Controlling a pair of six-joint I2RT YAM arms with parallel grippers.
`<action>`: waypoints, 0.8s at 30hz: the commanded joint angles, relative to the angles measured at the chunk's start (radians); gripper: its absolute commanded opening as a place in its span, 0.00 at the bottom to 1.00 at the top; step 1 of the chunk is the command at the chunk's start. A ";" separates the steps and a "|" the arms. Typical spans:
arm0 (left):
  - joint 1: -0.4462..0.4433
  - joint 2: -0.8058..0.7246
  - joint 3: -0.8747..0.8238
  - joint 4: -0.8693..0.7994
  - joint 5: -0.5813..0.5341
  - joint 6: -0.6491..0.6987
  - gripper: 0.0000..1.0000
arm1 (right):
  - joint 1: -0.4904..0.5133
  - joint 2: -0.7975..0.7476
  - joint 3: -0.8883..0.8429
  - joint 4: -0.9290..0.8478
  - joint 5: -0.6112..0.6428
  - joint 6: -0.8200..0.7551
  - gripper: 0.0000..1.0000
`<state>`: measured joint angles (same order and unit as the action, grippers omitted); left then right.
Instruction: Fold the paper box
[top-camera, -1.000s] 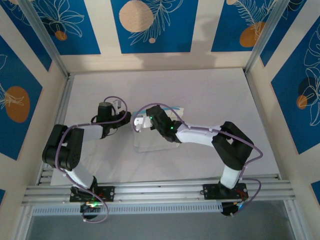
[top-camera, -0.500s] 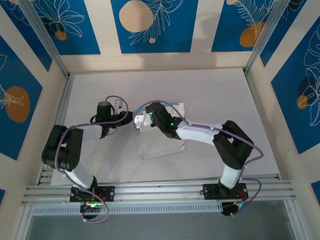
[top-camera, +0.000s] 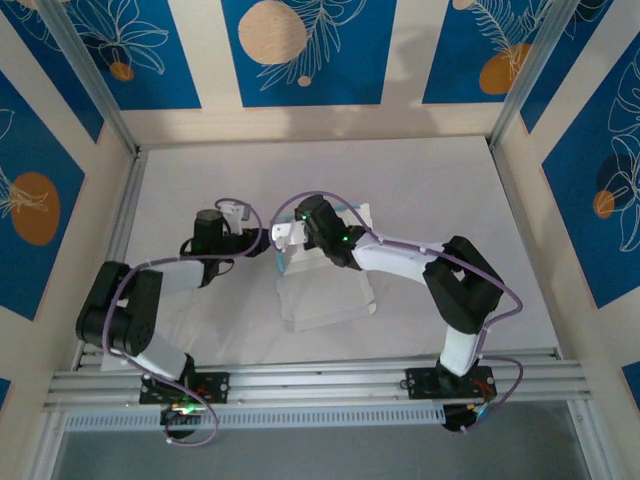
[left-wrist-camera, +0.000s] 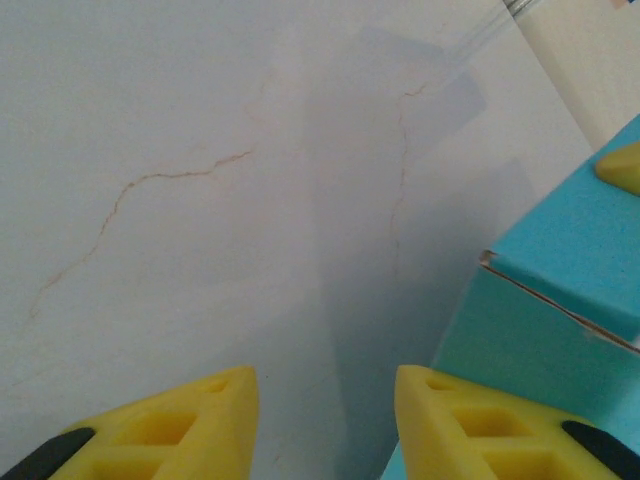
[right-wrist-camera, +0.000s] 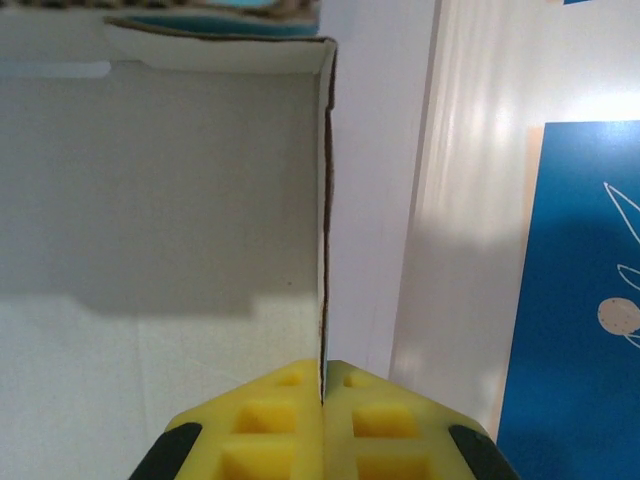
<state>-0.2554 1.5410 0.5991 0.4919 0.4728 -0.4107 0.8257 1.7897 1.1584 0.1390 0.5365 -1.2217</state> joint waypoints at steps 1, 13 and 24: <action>-0.021 -0.056 -0.001 0.004 -0.060 0.043 0.41 | -0.003 0.016 -0.014 0.098 -0.026 0.006 0.00; -0.033 -0.159 -0.038 -0.063 -0.188 0.024 0.42 | 0.040 0.022 -0.121 0.330 0.026 -0.095 0.00; -0.102 -0.312 -0.119 -0.182 -0.346 0.054 0.43 | 0.113 0.061 -0.250 0.668 0.087 -0.243 0.00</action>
<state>-0.3244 1.2572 0.5114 0.3717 0.1833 -0.3820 0.9169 1.8271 0.9318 0.6399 0.6140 -1.3956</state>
